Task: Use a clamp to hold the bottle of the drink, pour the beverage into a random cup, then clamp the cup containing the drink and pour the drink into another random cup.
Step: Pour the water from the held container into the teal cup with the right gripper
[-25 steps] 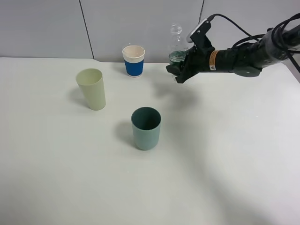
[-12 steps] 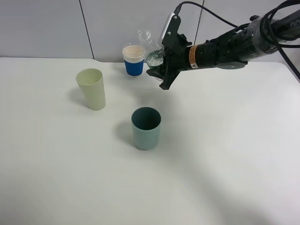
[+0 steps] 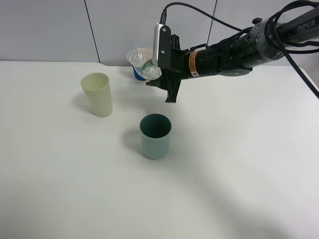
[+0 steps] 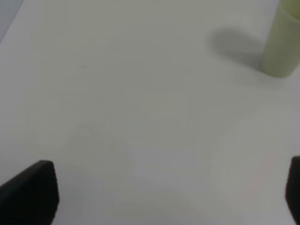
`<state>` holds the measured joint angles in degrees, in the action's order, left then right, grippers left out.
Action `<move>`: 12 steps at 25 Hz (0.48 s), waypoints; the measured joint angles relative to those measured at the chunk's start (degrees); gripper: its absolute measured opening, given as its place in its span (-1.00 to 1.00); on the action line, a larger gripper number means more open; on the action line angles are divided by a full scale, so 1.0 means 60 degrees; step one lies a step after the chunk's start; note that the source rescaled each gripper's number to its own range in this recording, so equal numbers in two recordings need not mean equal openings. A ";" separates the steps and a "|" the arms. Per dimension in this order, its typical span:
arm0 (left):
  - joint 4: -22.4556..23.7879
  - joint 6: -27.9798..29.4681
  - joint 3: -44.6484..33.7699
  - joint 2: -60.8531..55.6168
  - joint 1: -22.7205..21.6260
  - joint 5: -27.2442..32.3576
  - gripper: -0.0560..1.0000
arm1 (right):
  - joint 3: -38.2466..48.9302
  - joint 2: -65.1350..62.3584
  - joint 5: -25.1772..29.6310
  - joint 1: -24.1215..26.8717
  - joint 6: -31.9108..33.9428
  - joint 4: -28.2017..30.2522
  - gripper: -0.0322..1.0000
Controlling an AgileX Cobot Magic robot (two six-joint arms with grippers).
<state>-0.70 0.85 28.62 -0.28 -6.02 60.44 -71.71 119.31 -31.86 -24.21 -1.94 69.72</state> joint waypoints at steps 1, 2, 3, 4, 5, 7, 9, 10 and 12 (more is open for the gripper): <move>0.0000 0.0000 0.0000 0.0000 0.0000 0.0000 0.92 | 0.0000 0.0000 -0.0054 0.0000 -0.0190 0.0000 -0.82; 0.0000 0.0000 0.0000 0.0000 0.0000 0.0000 0.92 | 0.0000 0.0000 -0.0129 0.0000 -0.0369 0.0000 -0.82; 0.0000 0.0000 0.0000 0.0000 0.0000 0.0000 0.92 | 0.0000 0.0000 -0.0198 0.0000 -0.0542 0.0000 -0.82; 0.0000 0.0000 0.0000 0.0000 0.0000 0.0000 0.92 | 0.0000 0.0000 -0.0287 0.0000 -0.0758 0.0000 -0.82; 0.0000 0.0000 0.0000 0.0000 0.0000 0.0000 0.92 | 0.0000 0.0000 -0.0424 0.0000 -0.0991 0.0015 -0.82; 0.0000 0.0000 0.0000 0.0000 0.0000 0.0000 0.92 | 0.0000 0.0000 -0.0692 0.0000 -0.1446 0.0084 -0.82; 0.0000 0.0000 0.0000 0.0000 0.0000 0.0000 0.92 | 0.0000 0.0000 -0.0956 0.0000 -0.2025 0.0181 -0.82; 0.0000 0.0000 0.0000 0.0000 0.0000 0.0000 0.92 | 0.0000 0.0000 -0.1020 0.0000 -0.2277 0.0203 -0.82; 0.0000 0.0000 0.0000 0.0000 0.0000 0.0000 0.92 | 0.0000 0.0000 -0.1150 0.0000 -0.2803 0.0241 -0.82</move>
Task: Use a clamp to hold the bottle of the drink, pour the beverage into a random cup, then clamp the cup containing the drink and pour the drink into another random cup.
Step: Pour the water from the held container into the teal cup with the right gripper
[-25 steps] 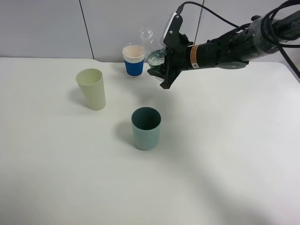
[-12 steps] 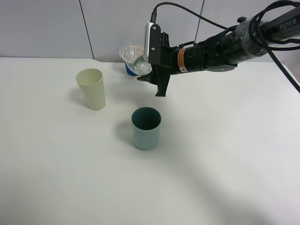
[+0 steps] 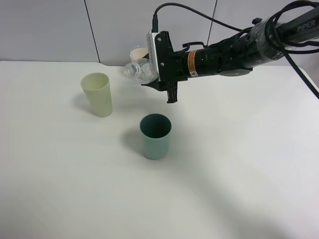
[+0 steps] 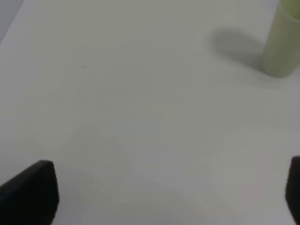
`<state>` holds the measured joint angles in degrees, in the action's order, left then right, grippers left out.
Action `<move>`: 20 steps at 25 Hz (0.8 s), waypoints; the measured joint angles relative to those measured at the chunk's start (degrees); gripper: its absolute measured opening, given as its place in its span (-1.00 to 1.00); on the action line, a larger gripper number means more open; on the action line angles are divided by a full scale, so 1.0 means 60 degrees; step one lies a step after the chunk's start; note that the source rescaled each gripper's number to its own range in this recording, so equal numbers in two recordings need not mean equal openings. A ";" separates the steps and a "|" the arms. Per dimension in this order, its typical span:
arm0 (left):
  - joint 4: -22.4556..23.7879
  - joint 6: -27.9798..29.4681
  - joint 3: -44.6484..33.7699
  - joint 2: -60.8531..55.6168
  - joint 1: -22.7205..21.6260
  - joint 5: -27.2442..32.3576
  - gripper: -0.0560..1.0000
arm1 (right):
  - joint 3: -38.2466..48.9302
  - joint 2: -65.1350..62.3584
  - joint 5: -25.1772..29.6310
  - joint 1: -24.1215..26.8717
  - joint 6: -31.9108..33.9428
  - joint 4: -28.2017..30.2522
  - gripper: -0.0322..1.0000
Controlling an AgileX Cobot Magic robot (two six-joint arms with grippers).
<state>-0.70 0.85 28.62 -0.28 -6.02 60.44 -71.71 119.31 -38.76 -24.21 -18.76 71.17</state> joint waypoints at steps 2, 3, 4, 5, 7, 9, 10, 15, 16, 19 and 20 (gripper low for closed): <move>0.0000 0.0000 0.0000 0.0000 0.0000 0.0000 0.92 | 0.0000 0.0000 -0.0079 0.0000 -0.0329 0.0076 -0.82; 0.0000 0.0000 0.0000 0.0000 0.0000 0.0000 0.92 | 0.0000 0.0000 -0.0101 0.0000 -0.0422 0.0183 -0.82; 0.0000 0.0000 0.0000 0.0000 0.0000 0.0000 0.92 | 0.0000 0.0000 -0.0163 0.0000 -0.0490 0.0314 -0.82; 0.0000 0.0000 0.0000 0.0000 0.0000 0.0000 0.92 | 0.0000 0.0000 -0.0276 0.0010 -0.0513 0.0513 -0.82; 0.0000 0.0000 0.0000 0.0000 0.0000 0.0000 0.92 | 0.0000 0.0000 -0.0765 0.0073 -0.0662 0.0942 -0.82; 0.0000 0.0000 0.0000 0.0000 0.0000 0.0000 0.92 | 0.0000 0.0000 -0.1200 0.0172 -0.0748 0.1236 -0.82; 0.0000 0.0000 0.0000 0.0000 0.0000 0.0000 0.92 | 0.0000 0.0000 -0.1339 0.0232 -0.0748 0.1283 -0.82; 0.0000 0.0000 0.0000 0.0000 0.0000 0.0000 0.92 | 0.0000 -0.0008 -0.1613 0.0596 -0.0926 0.1598 -0.82; 0.0000 0.0000 0.0000 0.0000 0.0000 0.0000 0.92 | 0.0000 -0.0019 -0.1688 0.0680 -0.1024 0.1822 -0.82; 0.0000 0.0000 0.0000 0.0000 0.0000 0.0000 0.92 | 0.0000 -0.0031 -0.2113 0.0882 -0.1526 0.2567 -0.82; 0.0000 0.0000 0.0000 0.0000 0.0000 0.0000 0.92 | 0.0000 -0.0039 -0.2234 0.0920 -0.1602 0.2692 -0.82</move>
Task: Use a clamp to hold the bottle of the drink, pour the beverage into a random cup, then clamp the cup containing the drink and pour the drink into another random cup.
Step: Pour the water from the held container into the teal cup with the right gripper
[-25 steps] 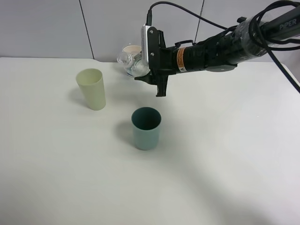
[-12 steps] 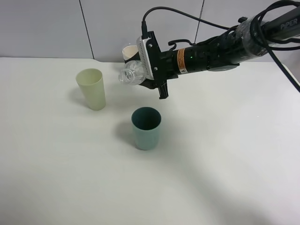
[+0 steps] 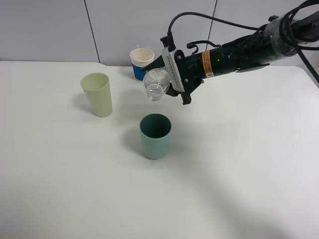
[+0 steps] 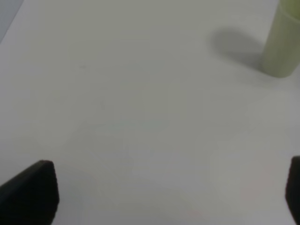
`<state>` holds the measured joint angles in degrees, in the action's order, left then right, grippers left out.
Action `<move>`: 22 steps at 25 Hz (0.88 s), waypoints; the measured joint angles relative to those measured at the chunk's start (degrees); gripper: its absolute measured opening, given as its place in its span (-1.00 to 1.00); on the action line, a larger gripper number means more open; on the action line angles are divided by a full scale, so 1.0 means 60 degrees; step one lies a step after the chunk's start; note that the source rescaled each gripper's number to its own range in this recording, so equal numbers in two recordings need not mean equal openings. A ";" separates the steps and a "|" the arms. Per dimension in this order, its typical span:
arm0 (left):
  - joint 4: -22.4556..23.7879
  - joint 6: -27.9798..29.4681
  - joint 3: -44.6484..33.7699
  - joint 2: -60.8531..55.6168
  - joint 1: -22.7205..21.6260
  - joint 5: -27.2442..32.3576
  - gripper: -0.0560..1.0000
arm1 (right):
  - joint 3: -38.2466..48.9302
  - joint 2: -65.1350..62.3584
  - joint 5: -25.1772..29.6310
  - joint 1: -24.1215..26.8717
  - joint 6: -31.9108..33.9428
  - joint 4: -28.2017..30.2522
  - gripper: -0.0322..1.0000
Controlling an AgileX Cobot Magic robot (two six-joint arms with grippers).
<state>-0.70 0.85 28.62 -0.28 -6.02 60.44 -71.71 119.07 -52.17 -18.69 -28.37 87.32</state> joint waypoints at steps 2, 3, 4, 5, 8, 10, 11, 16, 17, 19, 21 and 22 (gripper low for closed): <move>0.0000 0.0000 0.0000 0.0000 0.0000 0.0000 0.92 | 0.0000 0.0000 -0.0072 0.0045 -0.0069 0.0060 -0.82; 0.0000 0.0000 0.0000 0.0000 0.0000 0.0000 0.92 | 0.0000 0.0000 -0.0072 0.0055 -0.0070 0.0060 -0.82; 0.0000 0.0000 0.0000 0.0000 0.0000 0.0000 0.92 | 0.0000 0.0000 -0.0083 0.0063 -0.0078 0.0070 -0.82; 0.0000 0.0000 0.0000 0.0000 0.0000 0.0000 0.92 | 0.0000 0.0000 -0.0083 0.0065 -0.0087 0.0070 -0.82; 0.0000 0.0000 0.0000 0.0000 0.0000 0.0000 0.92 | 0.0000 -0.0010 -0.0090 0.0073 -0.0226 0.0079 -0.82; 0.0000 0.0000 0.0000 0.0000 0.0000 0.0000 0.92 | 0.0000 -0.0010 -0.0068 0.0073 -0.0424 -0.0002 -0.82; 0.0000 0.0000 0.0000 0.0000 0.0000 0.0000 0.92 | 0.0000 -0.0010 -0.0010 0.0073 -0.0523 -0.0102 -0.82; 0.0000 0.0000 0.0000 0.0000 0.0000 0.0000 0.92 | 0.0000 -0.0010 0.0287 -0.0028 -0.0983 -0.0360 -0.82; 0.0000 0.0000 0.0000 0.0000 0.0000 0.0000 0.92 | 0.0000 -0.0010 0.0366 -0.0084 -0.1025 -0.0369 -0.82; 0.0000 0.0000 0.0000 0.0000 0.0000 0.0000 0.92 | 0.0000 -0.0010 0.0588 -0.0208 -0.1052 -0.0404 -0.82; 0.0000 0.0000 0.0000 0.0000 0.0000 0.0000 0.92 | 0.0000 -0.0010 0.0771 -0.0357 -0.1185 -0.0422 -0.82; 0.0000 0.0000 0.0000 0.0000 0.0000 0.0000 0.92 | 0.0000 -0.0010 0.0814 -0.0416 -0.1311 -0.0422 -0.82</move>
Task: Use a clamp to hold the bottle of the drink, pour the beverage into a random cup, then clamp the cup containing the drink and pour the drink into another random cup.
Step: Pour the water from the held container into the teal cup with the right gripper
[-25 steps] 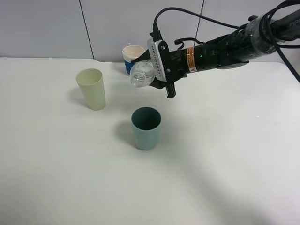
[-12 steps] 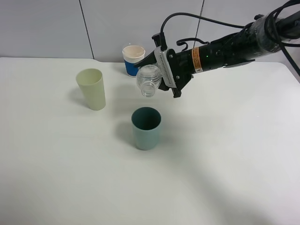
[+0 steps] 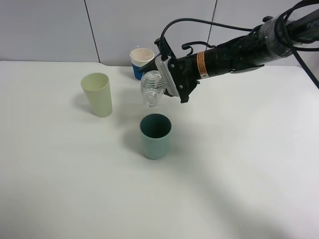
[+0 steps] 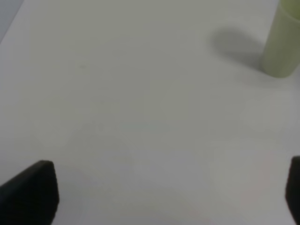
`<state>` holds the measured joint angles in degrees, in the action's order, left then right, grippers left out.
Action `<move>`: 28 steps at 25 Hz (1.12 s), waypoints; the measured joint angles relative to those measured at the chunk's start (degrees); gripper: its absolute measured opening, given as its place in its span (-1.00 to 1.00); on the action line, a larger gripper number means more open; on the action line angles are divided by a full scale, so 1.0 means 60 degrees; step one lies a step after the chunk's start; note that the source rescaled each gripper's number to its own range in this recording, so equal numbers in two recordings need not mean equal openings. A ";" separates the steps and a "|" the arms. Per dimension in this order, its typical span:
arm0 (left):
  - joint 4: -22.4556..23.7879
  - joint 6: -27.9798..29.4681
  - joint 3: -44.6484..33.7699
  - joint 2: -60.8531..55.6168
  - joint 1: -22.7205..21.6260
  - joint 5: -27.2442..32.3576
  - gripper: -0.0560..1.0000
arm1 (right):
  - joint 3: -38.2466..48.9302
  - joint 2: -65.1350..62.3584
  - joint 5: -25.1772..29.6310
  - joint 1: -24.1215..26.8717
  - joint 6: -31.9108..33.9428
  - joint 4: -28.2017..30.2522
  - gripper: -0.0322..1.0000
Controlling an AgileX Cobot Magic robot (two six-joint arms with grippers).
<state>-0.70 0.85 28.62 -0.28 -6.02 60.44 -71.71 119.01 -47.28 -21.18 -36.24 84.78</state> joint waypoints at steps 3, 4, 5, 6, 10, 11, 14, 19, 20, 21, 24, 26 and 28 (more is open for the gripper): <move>0.0000 0.0000 0.0000 0.0000 0.0000 0.0000 0.92 | 0.0000 0.0000 0.0143 -0.0111 -0.0345 -0.0084 -0.82; 0.0000 0.0000 0.0000 0.0000 0.0000 0.0000 0.92 | 0.0000 0.0000 0.0165 -0.0134 -0.0489 -0.0083 -0.82; 0.0000 0.0000 0.0000 0.0000 0.0000 0.0000 0.92 | 0.0000 0.0000 0.0180 -0.0160 -0.0601 -0.0083 -0.82; 0.0000 0.0000 0.0000 0.0000 0.0000 0.0000 0.92 | 0.0000 0.0000 0.0201 -0.0172 -0.0745 -0.0096 -0.82; 0.0000 0.0000 0.0000 0.0000 0.0000 0.0000 0.92 | 0.0000 0.0000 0.0241 -0.0188 -0.1128 -0.0122 -0.82; 0.0000 0.0000 0.0000 0.0000 0.0000 0.0000 0.92 | 0.0000 0.0000 0.0250 -0.0188 -0.1243 -0.0135 -0.82; 0.0000 0.0000 0.0000 0.0000 0.0000 0.0000 0.92 | 0.0000 0.0000 0.0390 -0.0249 -0.1532 -0.0145 -0.82; 0.0000 0.0000 0.0000 0.0000 0.0000 0.0000 0.92 | 0.0000 -0.0081 0.0609 -0.0328 -0.1872 -0.0145 -0.82; 0.0000 0.0000 0.0000 0.0000 0.0000 0.0000 0.92 | 0.0000 -0.0120 0.0635 -0.0328 -0.1918 -0.0145 -0.82; 0.0000 0.0000 0.0000 0.0000 0.0000 0.0000 0.92 | 0.0000 -0.0150 0.0636 -0.0328 -0.1985 -0.0145 -0.82; 0.0000 0.0000 0.0000 0.0000 0.0000 0.0000 0.92 | 0.0000 -0.0190 0.0627 -0.0347 -0.2272 -0.0153 -0.82; 0.0000 0.0000 0.0000 0.0000 0.0000 0.0000 0.92 | 0.0000 -0.0190 0.0627 -0.0358 -0.2404 -0.0153 -0.82; 0.0000 0.0000 0.0000 0.0000 0.0000 0.0000 0.92 | 0.0000 -0.0190 0.0627 -0.0358 -0.2558 -0.0153 -0.82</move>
<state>-0.70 0.85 28.62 -0.28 -6.02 60.44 -71.71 117.87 -43.52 -23.33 -51.58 83.87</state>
